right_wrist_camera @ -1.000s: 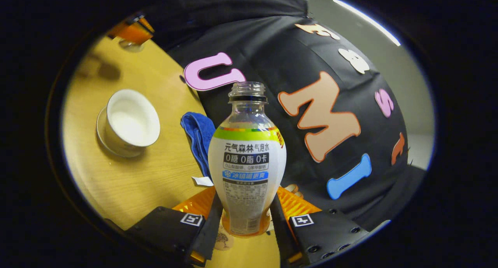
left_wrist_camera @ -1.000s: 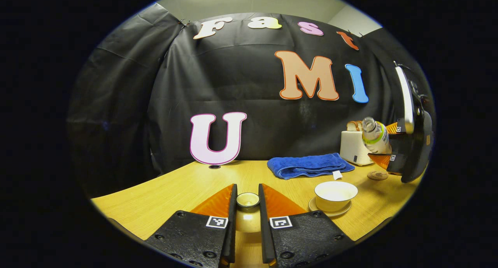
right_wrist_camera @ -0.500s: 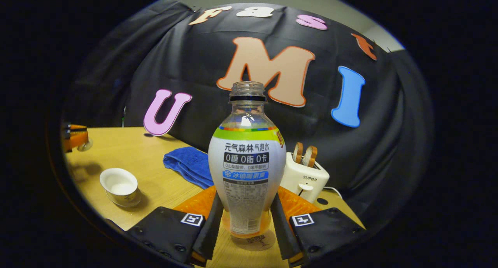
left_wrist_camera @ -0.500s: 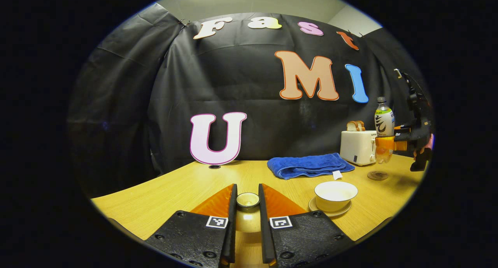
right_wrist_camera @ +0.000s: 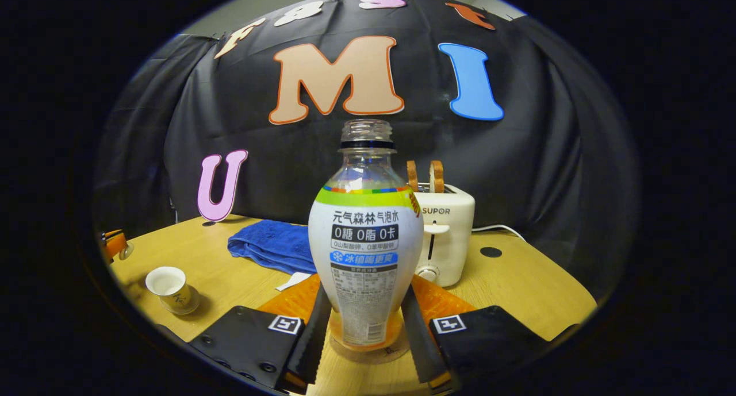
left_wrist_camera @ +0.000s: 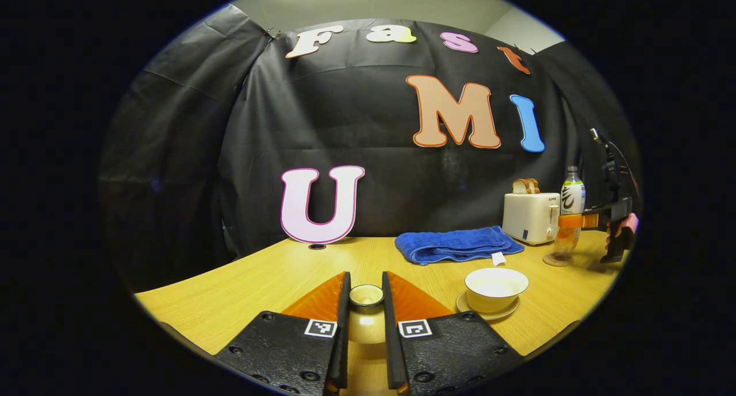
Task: Open the teacup lid with one hand, grasp the water bottle and pour water into the teacup with the other hand; after pouring, place the water bottle on the coaster and then close the teacup lid.
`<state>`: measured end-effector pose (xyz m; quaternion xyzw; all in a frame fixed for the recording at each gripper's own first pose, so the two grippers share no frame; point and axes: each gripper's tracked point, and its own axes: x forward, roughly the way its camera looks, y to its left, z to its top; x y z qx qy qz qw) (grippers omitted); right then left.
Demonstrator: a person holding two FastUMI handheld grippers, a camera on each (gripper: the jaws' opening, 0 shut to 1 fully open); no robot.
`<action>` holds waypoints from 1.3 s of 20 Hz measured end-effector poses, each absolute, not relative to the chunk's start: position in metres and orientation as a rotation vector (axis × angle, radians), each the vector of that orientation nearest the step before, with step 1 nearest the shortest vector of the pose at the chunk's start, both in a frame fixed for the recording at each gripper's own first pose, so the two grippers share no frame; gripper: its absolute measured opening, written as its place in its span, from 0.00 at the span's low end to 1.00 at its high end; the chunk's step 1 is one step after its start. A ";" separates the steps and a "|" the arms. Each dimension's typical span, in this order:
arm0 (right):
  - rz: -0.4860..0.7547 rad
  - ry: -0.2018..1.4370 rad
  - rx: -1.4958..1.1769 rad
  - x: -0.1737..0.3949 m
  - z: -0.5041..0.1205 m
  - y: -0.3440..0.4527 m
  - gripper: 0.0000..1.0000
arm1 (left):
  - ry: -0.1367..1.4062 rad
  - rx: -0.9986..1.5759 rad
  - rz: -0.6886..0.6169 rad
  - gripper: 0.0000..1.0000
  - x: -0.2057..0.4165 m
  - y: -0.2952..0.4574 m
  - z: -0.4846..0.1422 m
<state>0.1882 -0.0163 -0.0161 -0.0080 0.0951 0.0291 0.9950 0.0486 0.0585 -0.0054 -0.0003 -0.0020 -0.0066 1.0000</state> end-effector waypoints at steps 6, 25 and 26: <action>0.042 0.198 -0.008 0.190 -0.029 -0.018 0.69 | -0.005 -0.001 -0.013 0.24 0.048 0.059 -0.005; 0.057 0.174 0.013 0.169 -0.035 -0.018 0.92 | -0.004 -0.001 -0.015 0.24 0.049 0.058 -0.005; 0.056 0.164 0.004 0.164 -0.033 -0.018 0.95 | -0.004 -0.001 -0.016 0.24 0.049 0.058 -0.005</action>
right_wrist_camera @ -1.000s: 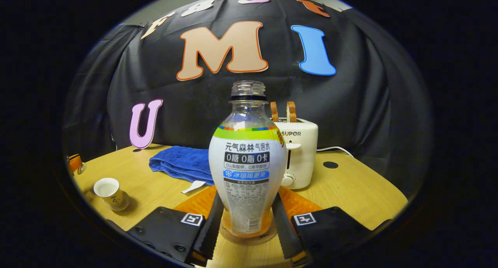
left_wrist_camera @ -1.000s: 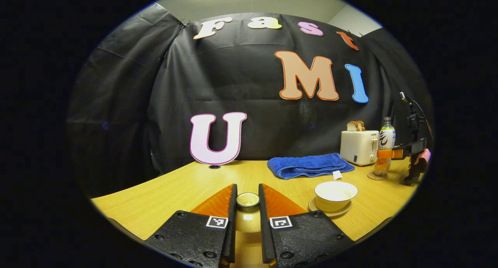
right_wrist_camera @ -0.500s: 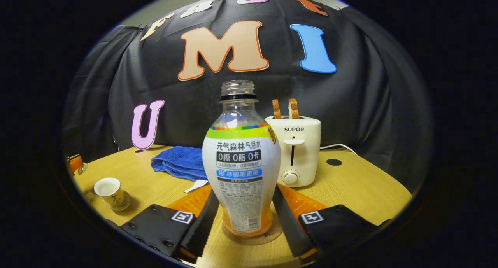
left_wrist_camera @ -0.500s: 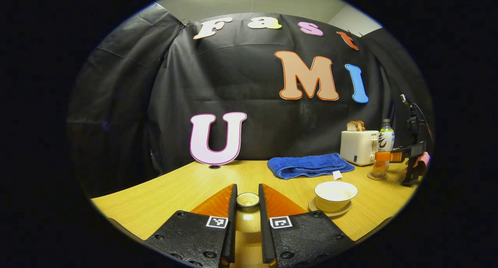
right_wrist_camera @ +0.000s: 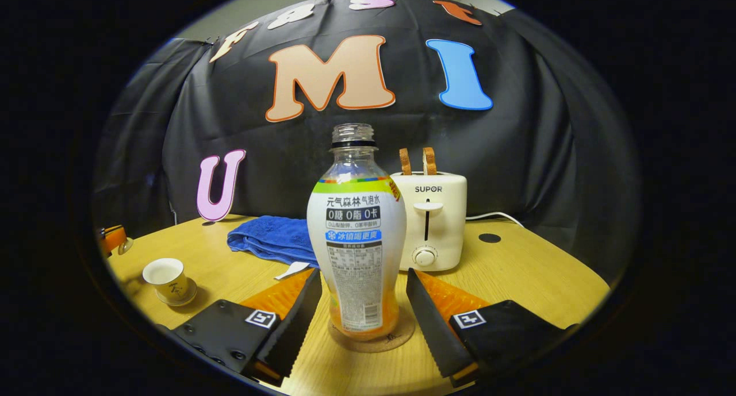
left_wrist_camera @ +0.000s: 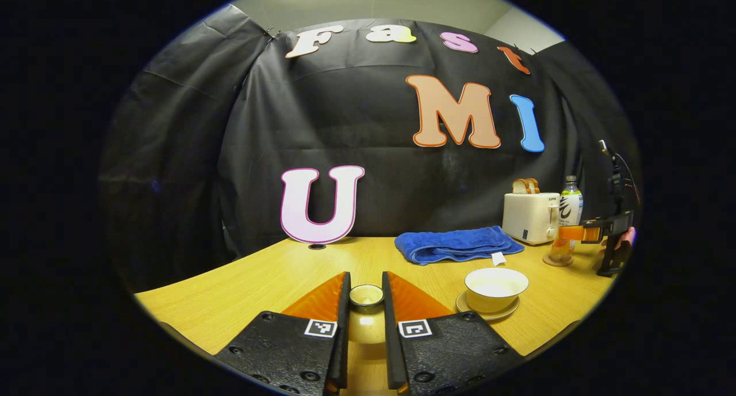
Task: Open the teacup lid with one hand, grasp the water bottle and pour water into the teacup with the other hand; after pouring, place the water bottle on the coaster and then close the teacup lid.
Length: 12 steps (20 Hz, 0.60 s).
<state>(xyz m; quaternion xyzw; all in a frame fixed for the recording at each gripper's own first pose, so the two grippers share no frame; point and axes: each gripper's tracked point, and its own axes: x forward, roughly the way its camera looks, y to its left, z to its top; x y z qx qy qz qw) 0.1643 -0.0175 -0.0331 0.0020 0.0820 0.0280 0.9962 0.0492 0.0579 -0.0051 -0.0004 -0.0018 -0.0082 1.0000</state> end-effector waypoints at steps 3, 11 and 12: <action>0.049 0.102 -0.005 0.146 -0.022 -0.016 0.95 | -0.004 -0.001 -0.018 0.24 0.049 0.057 -0.006; 0.005 0.004 0.002 0.080 -0.005 -0.029 0.94 | 0.001 -0.002 -0.058 0.24 0.058 0.042 -0.007; -0.003 -0.001 0.003 0.072 -0.003 -0.031 0.95 | 0.003 -0.002 -0.059 0.24 0.060 0.040 -0.007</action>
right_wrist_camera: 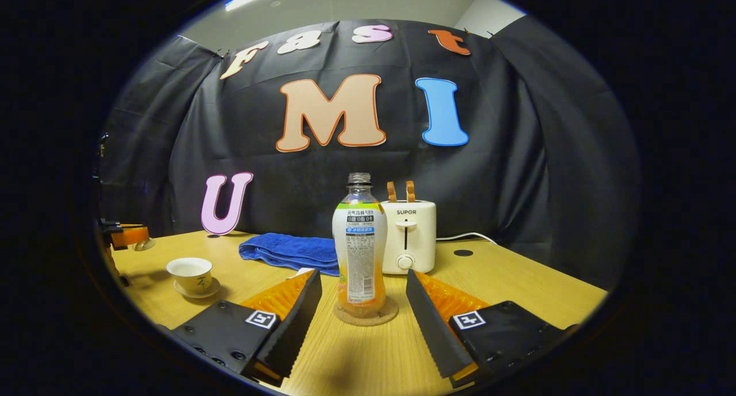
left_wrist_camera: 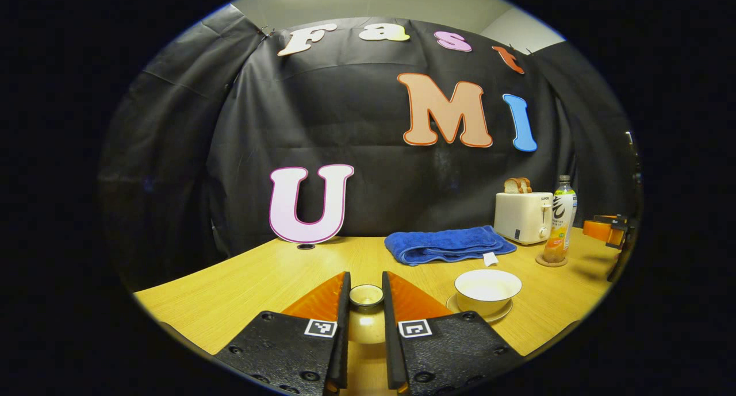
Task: Open the teacup lid with one hand, grasp the water bottle and pour water into the teacup with the other hand; after pouring, place the water bottle on the coaster and then close the teacup lid.
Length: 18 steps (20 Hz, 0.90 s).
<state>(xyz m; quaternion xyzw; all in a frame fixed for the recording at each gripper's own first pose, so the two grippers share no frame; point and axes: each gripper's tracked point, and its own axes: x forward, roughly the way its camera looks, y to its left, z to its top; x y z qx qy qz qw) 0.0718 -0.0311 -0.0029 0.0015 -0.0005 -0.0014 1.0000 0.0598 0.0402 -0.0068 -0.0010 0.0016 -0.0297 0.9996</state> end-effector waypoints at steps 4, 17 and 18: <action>0.020 -0.002 0.005 0.047 -0.002 -0.027 0.91 | 0.000 -0.007 -0.111 0.24 0.068 0.021 -0.007; 0.026 0.001 0.006 0.043 0.000 -0.027 0.94 | -0.007 -0.014 -0.447 0.24 0.081 -0.087 -0.005; 0.026 0.001 0.006 0.044 -0.001 -0.027 0.94 | -0.005 -0.013 -0.470 0.24 0.080 -0.093 -0.005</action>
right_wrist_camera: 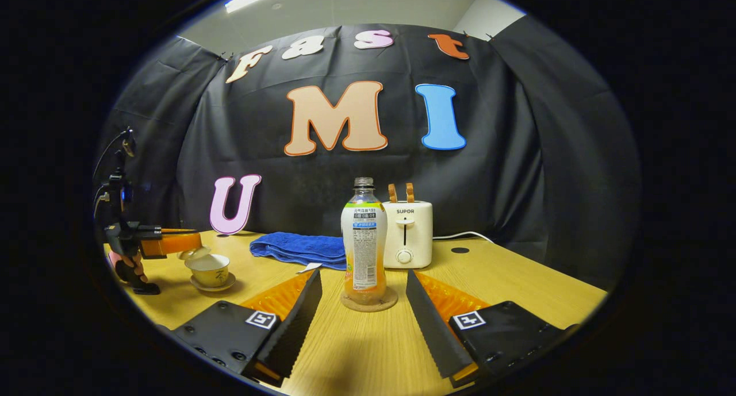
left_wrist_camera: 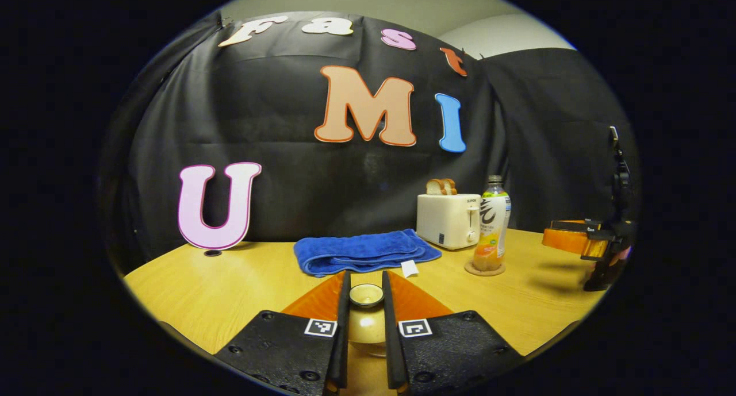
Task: Open the teacup lid with one hand, grasp the water bottle and pour water into the teacup with the other hand; after pouring, place the water bottle on the coaster and then close the teacup lid.
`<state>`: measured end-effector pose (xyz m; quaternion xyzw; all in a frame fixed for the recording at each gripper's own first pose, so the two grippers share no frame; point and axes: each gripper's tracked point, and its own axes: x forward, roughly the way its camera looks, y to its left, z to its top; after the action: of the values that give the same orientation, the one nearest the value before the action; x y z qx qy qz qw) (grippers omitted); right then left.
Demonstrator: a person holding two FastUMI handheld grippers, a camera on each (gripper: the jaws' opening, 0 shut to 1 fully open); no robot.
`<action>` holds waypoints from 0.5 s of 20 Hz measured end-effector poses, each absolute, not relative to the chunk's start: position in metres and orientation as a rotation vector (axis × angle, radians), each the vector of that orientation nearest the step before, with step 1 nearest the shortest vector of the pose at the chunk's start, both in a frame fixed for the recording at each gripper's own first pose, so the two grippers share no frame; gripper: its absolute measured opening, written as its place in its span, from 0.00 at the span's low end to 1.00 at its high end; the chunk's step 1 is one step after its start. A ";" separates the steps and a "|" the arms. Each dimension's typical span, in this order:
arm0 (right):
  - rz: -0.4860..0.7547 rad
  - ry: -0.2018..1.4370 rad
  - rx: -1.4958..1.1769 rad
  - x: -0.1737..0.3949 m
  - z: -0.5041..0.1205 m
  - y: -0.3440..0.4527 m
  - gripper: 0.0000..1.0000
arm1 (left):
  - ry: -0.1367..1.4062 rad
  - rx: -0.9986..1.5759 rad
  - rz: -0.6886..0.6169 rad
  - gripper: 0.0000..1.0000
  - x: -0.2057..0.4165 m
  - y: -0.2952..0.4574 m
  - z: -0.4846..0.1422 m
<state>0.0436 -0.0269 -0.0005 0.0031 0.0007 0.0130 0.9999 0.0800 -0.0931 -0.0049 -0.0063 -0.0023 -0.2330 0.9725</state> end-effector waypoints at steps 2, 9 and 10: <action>0.026 0.001 0.006 0.044 0.000 -0.027 0.91 | -0.006 -0.013 -0.511 0.24 0.079 -0.103 -0.005; 0.026 0.002 0.007 0.044 0.000 -0.028 0.93 | 0.065 0.022 -0.533 0.24 0.085 -0.111 -0.016; 0.026 0.002 0.007 0.044 0.000 -0.028 0.91 | 0.083 0.029 -0.534 0.24 0.086 -0.111 -0.019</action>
<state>0.0442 -0.0276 0.0004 0.0033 0.0009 0.0130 0.9999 0.0861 -0.1112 -0.0194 0.0144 0.0408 -0.2636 0.9637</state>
